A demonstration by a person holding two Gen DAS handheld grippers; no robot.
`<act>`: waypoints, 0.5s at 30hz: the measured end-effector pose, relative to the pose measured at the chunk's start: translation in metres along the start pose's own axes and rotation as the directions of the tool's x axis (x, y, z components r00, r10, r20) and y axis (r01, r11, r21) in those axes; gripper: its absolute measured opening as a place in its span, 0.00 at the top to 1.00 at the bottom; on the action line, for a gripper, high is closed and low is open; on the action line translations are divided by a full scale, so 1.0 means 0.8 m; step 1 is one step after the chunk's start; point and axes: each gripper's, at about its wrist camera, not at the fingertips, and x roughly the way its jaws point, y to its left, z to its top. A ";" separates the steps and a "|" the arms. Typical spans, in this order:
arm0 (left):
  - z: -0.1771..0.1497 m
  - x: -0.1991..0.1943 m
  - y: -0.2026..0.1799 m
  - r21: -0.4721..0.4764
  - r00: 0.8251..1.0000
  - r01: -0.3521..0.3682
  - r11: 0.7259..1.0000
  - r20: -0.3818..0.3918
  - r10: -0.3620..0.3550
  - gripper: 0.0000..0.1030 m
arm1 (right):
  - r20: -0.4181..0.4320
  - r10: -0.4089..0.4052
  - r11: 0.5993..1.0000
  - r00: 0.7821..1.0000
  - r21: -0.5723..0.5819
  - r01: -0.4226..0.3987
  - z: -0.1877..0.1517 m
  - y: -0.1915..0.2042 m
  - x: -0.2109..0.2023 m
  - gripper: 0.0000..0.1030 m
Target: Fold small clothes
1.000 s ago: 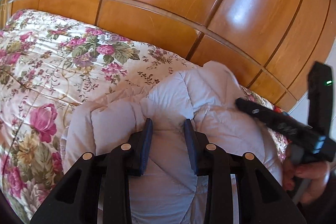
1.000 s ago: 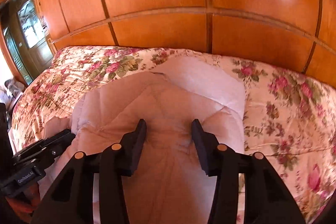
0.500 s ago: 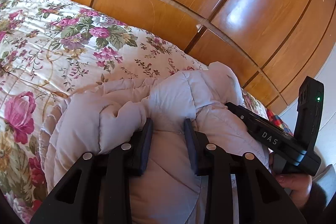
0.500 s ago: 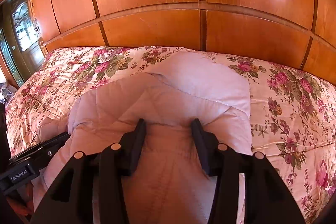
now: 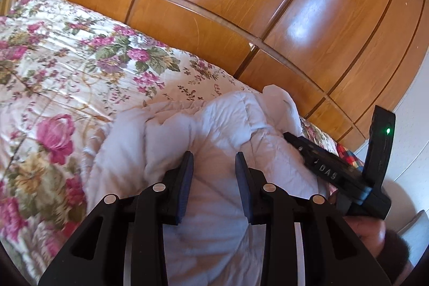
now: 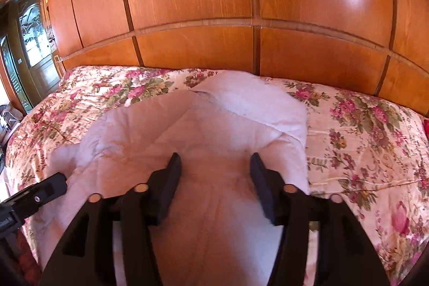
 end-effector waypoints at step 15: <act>-0.049 -0.063 0.019 0.012 0.999 -0.039 0.999 -0.024 0.040 0.47 | -0.093 0.106 0.981 0.990 0.172 -0.088 -0.079 -0.042 -0.083 0.08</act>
